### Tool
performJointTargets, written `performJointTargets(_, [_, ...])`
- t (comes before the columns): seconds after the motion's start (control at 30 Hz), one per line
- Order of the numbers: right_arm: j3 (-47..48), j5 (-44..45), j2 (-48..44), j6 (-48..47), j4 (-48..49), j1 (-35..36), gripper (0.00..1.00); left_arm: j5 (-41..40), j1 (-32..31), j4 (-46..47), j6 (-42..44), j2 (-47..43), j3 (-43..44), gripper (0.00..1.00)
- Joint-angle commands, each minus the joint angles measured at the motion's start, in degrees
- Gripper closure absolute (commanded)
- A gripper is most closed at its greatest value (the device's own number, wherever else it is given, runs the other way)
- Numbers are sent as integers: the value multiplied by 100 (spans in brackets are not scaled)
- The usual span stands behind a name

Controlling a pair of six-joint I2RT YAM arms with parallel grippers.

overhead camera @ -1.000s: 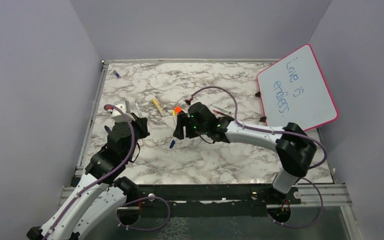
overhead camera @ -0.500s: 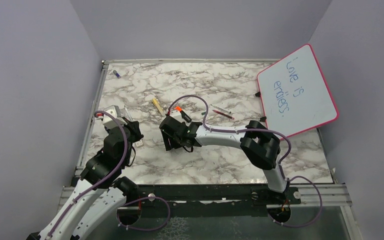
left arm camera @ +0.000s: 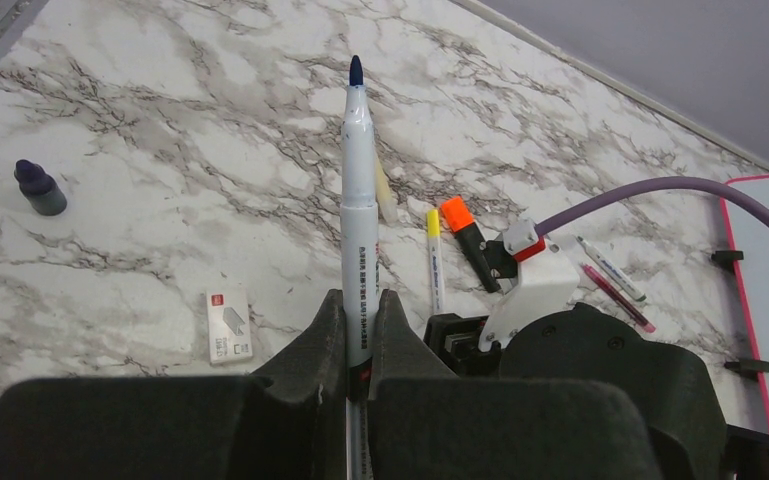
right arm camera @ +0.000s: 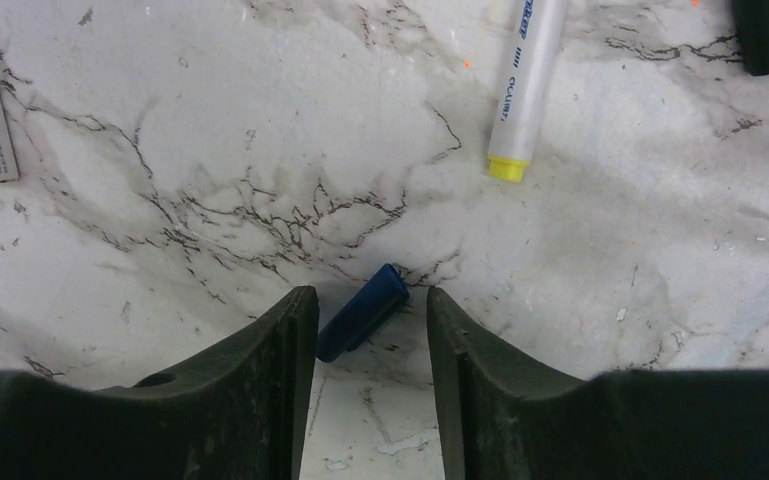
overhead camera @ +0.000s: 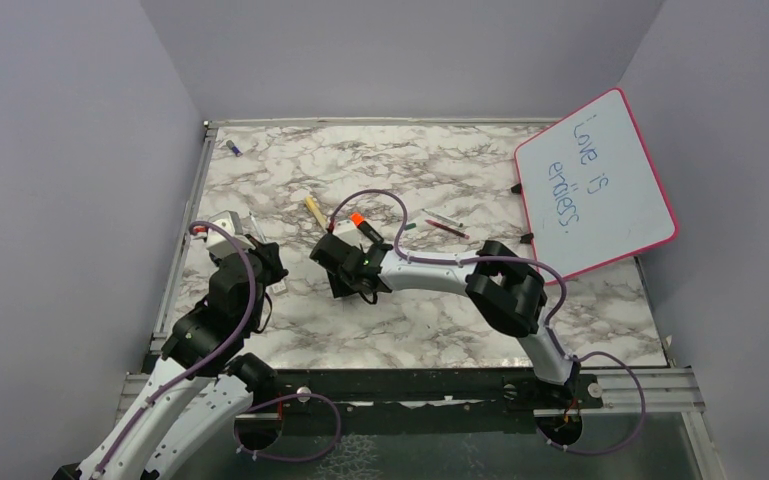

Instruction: Insert the pens into the pen caps

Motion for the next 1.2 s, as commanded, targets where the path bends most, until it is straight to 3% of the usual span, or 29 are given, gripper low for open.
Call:
performJointTargets(0.0, [236, 251, 232, -114, -311, 41, 54, -130, -2, -1, -11, 24, 170, 100])
performJointTargets(0.53, [-30, -171, 181, -645, -443, 121, 80, -89, -2, 1, -46, 82, 139, 100])
performJointTargets(0.77, [-133, -83, 151, -634, -416, 121, 86, -52, -2, 6, -46, 116, 129, 100])
performJointTargets(0.93, [-598, 244, -582, -1045, 204, 121, 86, 148, -2, 1, -69, 260, 161, 100])
performJointTargets(1.17, [-1575, 665, -1863, -1133, 1216, 112, 86, 1140, -2, 155, -168, 567, 166, 100])
